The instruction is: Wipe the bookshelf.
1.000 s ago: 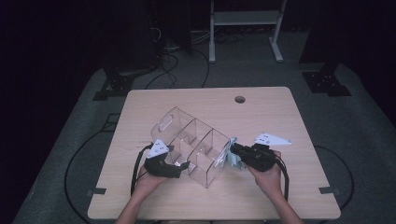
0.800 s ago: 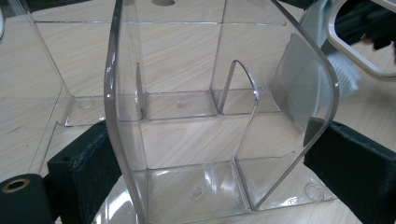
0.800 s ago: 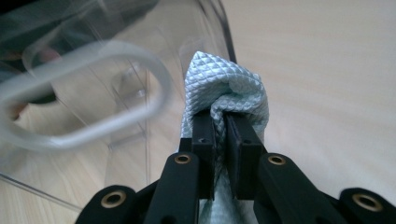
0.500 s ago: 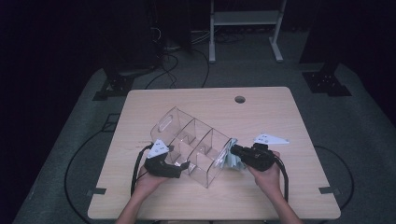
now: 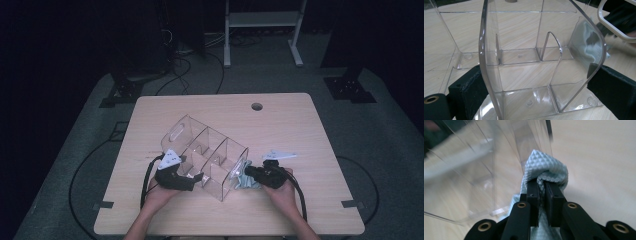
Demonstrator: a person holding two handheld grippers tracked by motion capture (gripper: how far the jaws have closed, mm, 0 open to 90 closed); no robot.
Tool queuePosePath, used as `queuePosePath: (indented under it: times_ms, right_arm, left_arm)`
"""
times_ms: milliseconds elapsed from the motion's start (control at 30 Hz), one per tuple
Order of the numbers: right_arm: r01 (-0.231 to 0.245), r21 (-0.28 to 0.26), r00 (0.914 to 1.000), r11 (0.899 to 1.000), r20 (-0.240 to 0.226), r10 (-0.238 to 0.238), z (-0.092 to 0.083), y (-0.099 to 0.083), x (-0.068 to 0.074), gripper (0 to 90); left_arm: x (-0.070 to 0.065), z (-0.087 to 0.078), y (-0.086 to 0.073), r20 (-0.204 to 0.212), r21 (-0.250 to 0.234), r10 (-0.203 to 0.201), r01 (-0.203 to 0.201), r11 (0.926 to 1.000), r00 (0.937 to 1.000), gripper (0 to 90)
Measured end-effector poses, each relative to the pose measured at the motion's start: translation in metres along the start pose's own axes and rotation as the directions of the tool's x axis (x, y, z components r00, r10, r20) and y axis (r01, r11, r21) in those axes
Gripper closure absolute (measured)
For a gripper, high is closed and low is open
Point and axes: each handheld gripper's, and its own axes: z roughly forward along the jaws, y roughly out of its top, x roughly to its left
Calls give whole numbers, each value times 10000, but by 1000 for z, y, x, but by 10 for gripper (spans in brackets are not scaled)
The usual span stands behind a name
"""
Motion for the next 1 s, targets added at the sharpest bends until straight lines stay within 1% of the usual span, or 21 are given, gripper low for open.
queuePosePath:
  times_ms: [33,67,100,167,233,267,333,367,400,467,533,567,600,633,667,733,800,867,933,967,1000]
  right_arm:
    - [-102,164,9999,9998,1,102,4,-2,-2,819]
    - [-102,164,9999,9998,1,102,4,-2,-2,819]
    - [-274,134,9996,9995,-106,276,3,-1,-3,819]
    - [-86,-305,10000,9995,37,87,-4,2,0,820]
    - [-37,-563,10000,9984,-4,37,-9,6,2,820]
    - [-37,-563,10000,9984,-4,37,-9,6,2,820]
    - [-4,-434,10000,9991,43,6,-7,5,2,821]
    - [-86,39,9999,10000,83,86,1,1,-1,821]
    - [-182,192,9998,9996,20,182,5,-2,-2,821]
    - [-298,179,9995,9994,-65,299,5,-2,-3,821]
    - [-272,94,9996,9996,-42,272,3,0,-2,822]
    - [-137,-202,9999,9997,-3,137,-2,2,-1,823]
    - [-137,-202,9999,9997,-3,137,-2,2,-1,823]
    - [-153,-653,9998,9977,-108,146,-10,7,1,823]
    - [-119,-781,9999,9969,-134,109,-13,10,2,823]
    - [-103,-785,9999,9969,-102,95,-13,10,2,822]
    - [-157,-338,9999,9993,-13,157,-4,5,0,822]
    - [-216,-301,9998,9993,-31,215,-3,5,-1,822]
    - [-100,-630,9999,9980,31,102,-10,9,2,821]
    - [-100,-630,9999,9980,31,102,-10,9,2,821]
    - [-28,-1117,10000,9937,-72,20,-19,16,6,821]
  left_arm:
    - [0,0,0,-17,2,7,-7,10000,10000,53]
    - [0,0,0,-17,2,7,-7,10000,10000,53]
    - [0,0,0,-22,9,5,-5,10000,10000,52]
    - [0,0,0,17,8,-3,3,10000,10000,51]
    - [0,0,0,26,-9,-17,17,10000,10000,50]
    - [0,0,0,26,-9,-17,17,10000,10000,50]
    - [0,0,0,23,6,-7,7,10000,10000,50]
    - [0,0,0,5,5,8,-8,10000,10000,50]
    - [0,0,0,5,5,8,-8,10000,10000,50]
    - [0,0,0,-2,23,10,-10,10000,10000,50]
    - [0,0,-1,14,13,-7,7,10000,10000,50]
    - [0,0,0,12,36,-5,5,10000,10000,50]
    - [0,0,0,12,36,-5,5,10000,10000,49]
    - [0,0,-1,17,-7,-24,24,10000,10000,49]
    - [0,0,-1,17,-7,-24,24,10000,10000,49]
    - [0,1,-1,27,-4,-29,29,10000,10000,50]
    - [0,1,0,8,8,-17,17,10000,10000,48]
    - [0,1,0,19,26,-25,25,10000,10000,48]
    - [0,1,-1,15,-2,-44,44,10000,10000,48]
    - [0,1,-1,15,-2,-44,44,10000,10000,48]
    - [0,1,-1,28,1,-36,36,10000,10000,48]
